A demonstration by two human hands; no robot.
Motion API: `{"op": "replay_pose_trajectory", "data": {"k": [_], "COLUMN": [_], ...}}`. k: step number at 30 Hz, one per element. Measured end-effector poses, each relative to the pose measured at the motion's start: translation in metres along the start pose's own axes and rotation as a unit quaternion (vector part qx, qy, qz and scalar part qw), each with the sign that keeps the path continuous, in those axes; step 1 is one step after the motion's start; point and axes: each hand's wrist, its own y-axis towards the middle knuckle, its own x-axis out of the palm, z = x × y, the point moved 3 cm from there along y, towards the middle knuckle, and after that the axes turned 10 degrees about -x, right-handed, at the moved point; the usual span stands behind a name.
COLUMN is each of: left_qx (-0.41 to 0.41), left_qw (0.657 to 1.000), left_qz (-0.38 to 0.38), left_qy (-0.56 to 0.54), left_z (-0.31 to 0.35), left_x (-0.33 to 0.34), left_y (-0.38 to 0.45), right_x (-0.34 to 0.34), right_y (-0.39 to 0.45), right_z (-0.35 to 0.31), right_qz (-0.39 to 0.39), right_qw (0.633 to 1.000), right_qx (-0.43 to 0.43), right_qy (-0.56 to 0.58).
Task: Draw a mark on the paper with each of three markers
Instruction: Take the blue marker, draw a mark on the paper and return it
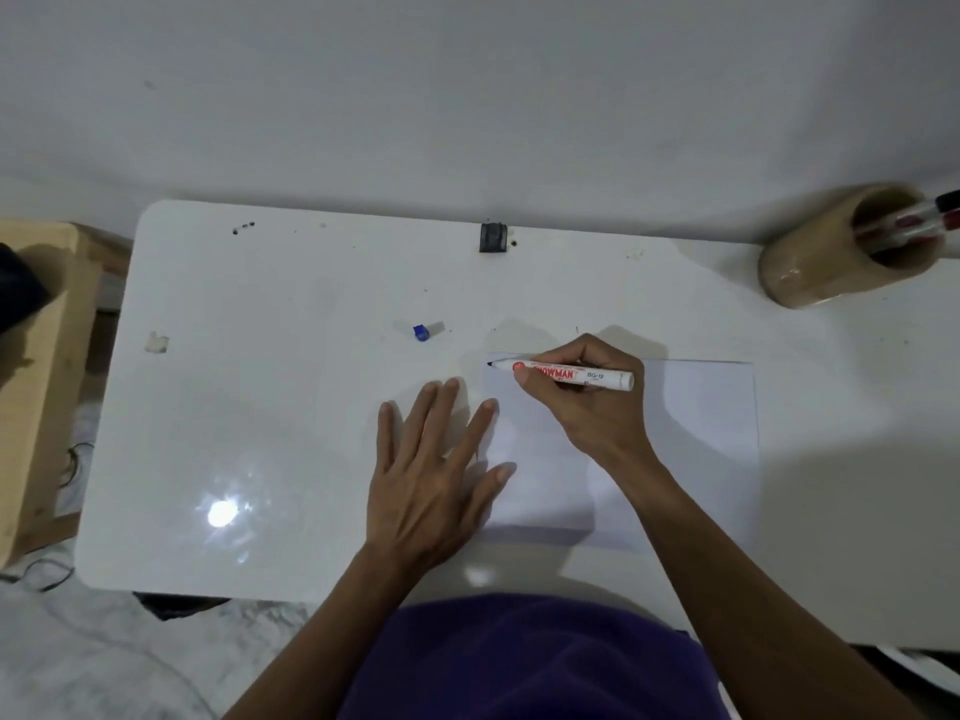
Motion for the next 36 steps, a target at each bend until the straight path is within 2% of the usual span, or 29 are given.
{"op": "replay_pose_trajectory", "data": {"k": [14,36], "left_qx": [0.002,0.003], "left_qw": [0.999,0.998], "left_qz": [0.043,0.056], "left_qy": [0.027,0.014], "left_z": [-0.0043,-0.0038], "left_x": [0.0094,0.0095], "left_y": [0.0002,-0.0005], "right_x": [0.0055,0.0039], "right_y": [0.0032,0.0012], "right_z": [0.0106,0.0080], "right_qz": [0.031,0.009], "right_qw": [0.999,0.999], "right_qx": [0.030,0.039], "right_qy": [0.031,-0.015]}}
